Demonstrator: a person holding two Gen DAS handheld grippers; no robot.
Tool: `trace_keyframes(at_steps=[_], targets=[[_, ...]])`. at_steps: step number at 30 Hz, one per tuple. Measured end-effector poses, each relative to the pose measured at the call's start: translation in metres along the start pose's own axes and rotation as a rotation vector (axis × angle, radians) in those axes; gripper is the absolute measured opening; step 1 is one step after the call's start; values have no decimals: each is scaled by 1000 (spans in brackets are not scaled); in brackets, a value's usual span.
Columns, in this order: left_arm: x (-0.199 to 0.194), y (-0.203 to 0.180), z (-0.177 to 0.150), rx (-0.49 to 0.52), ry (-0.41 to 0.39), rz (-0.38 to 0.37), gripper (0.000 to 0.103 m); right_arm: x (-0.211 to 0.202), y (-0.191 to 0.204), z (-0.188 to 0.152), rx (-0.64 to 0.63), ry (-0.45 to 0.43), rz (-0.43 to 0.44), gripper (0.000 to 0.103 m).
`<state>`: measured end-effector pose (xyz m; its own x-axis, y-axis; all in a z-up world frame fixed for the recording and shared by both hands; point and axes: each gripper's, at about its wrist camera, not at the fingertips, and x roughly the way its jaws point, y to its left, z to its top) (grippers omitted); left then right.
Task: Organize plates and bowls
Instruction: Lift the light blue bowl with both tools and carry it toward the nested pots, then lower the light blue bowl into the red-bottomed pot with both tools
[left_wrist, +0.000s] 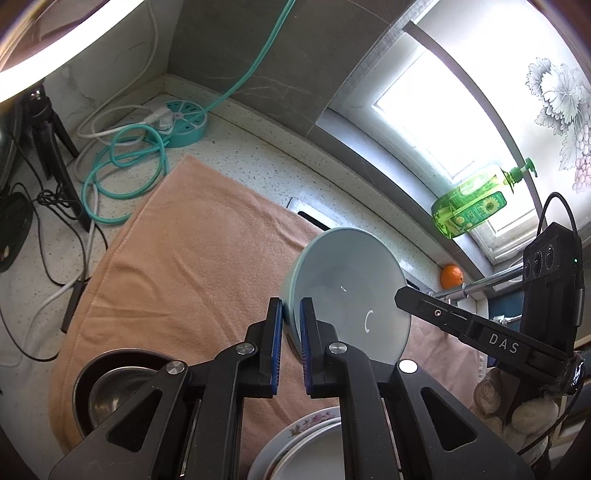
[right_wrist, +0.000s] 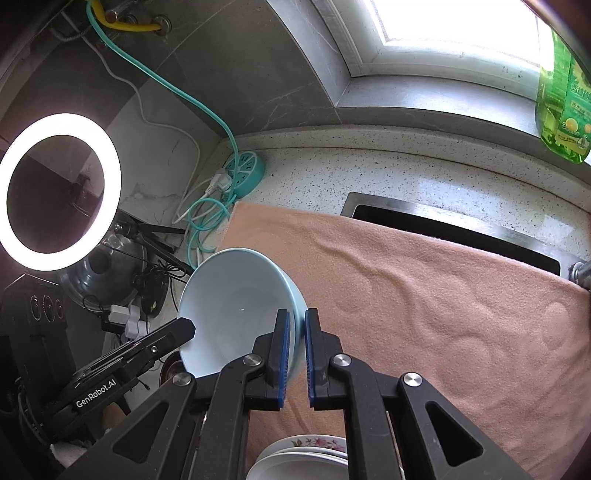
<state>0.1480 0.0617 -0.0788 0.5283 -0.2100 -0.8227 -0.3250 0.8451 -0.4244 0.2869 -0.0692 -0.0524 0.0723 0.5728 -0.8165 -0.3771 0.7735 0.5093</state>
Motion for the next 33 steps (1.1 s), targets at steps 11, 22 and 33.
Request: trace_keyframes(at_steps=[11,22,33], targets=[[-28,24,-16,-23,-26,10,8,-3,35,-17,-33,1,21,8],[-55,54,-34,-57,-46,24,8,3,69,-45,-78,30,38,8],[-71,84,-50,-104,-51,46,8,23,96,-68,-115,80,52,8]])
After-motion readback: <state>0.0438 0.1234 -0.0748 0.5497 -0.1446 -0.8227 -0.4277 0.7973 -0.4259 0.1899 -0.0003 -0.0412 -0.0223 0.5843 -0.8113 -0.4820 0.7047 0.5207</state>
